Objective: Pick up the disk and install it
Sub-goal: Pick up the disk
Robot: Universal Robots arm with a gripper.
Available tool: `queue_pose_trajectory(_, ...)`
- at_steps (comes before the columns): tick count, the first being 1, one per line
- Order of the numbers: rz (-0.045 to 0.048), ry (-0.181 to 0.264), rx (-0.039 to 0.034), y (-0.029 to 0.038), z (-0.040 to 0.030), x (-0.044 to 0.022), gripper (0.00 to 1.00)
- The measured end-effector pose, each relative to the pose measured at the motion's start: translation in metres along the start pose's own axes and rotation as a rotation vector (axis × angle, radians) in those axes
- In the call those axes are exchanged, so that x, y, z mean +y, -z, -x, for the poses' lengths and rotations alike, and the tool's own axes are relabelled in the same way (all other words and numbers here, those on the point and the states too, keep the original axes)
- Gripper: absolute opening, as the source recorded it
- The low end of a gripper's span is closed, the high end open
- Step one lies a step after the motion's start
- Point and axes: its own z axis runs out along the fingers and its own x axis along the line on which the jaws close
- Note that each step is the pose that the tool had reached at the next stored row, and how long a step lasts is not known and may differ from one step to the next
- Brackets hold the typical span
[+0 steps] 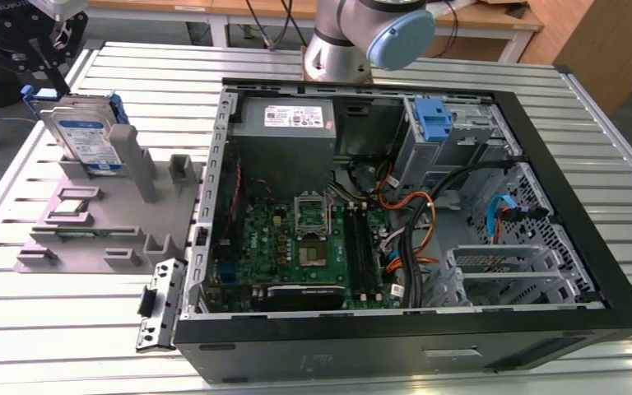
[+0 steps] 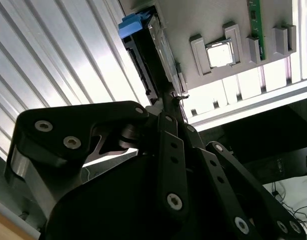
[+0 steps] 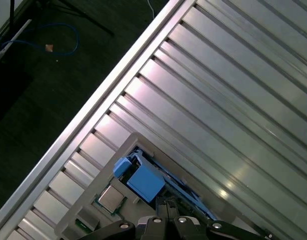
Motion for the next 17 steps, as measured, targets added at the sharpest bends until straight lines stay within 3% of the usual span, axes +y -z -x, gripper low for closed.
queue_pose_trajectory(10, 0.0012, 0.045, 0.0019, 0.0, 0.0, 0.0, 0.1)
queue_pose_trajectory(17, 0.0012, 0.047, 0.002, 0.0, 0.0, 0.0, 0.1)
